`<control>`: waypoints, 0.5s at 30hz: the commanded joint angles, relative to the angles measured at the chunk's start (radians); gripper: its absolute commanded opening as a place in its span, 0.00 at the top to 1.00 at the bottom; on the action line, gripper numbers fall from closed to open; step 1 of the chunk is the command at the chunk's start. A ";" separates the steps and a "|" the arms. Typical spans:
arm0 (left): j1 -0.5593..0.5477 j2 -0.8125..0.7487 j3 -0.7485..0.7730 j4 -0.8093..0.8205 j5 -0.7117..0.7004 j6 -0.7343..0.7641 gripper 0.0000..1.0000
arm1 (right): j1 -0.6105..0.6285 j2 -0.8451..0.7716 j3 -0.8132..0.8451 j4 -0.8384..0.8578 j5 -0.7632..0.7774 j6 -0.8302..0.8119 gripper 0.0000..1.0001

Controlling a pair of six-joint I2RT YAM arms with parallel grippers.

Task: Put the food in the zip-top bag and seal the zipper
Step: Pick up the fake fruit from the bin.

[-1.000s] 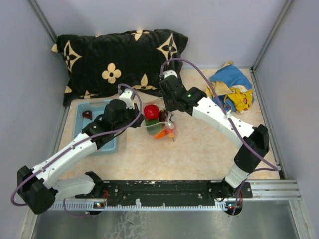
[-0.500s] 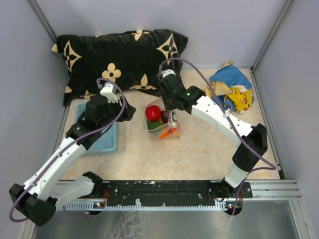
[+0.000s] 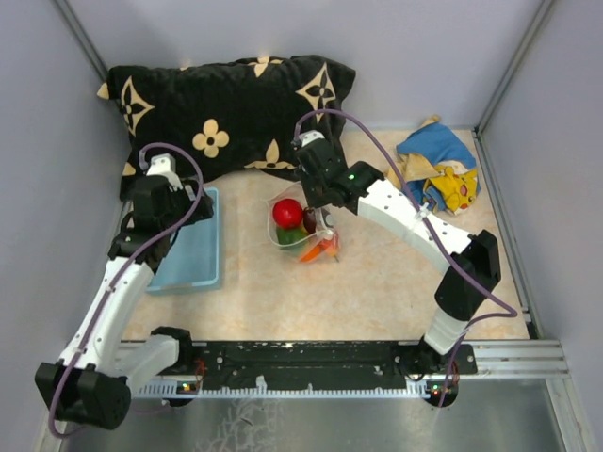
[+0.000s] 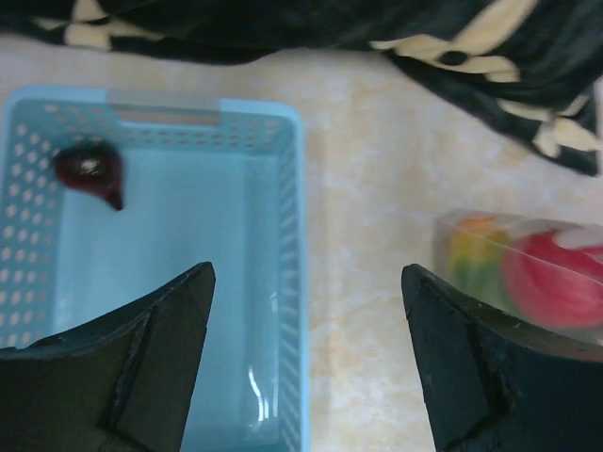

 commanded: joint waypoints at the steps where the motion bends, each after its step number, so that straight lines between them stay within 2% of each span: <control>1: 0.128 0.063 -0.023 0.036 0.005 0.040 0.14 | -0.004 -0.015 0.034 0.038 -0.019 -0.024 1.00; 5: 0.225 0.158 0.010 0.040 0.045 0.056 0.13 | -0.004 -0.016 0.025 0.043 -0.025 -0.024 1.00; 9: 0.275 0.248 0.038 0.059 0.044 0.058 0.12 | -0.005 -0.005 0.017 0.043 -0.035 -0.019 1.00; 15: 0.353 0.357 0.045 0.148 0.060 -0.017 0.13 | -0.004 -0.003 0.010 0.048 -0.057 -0.010 1.00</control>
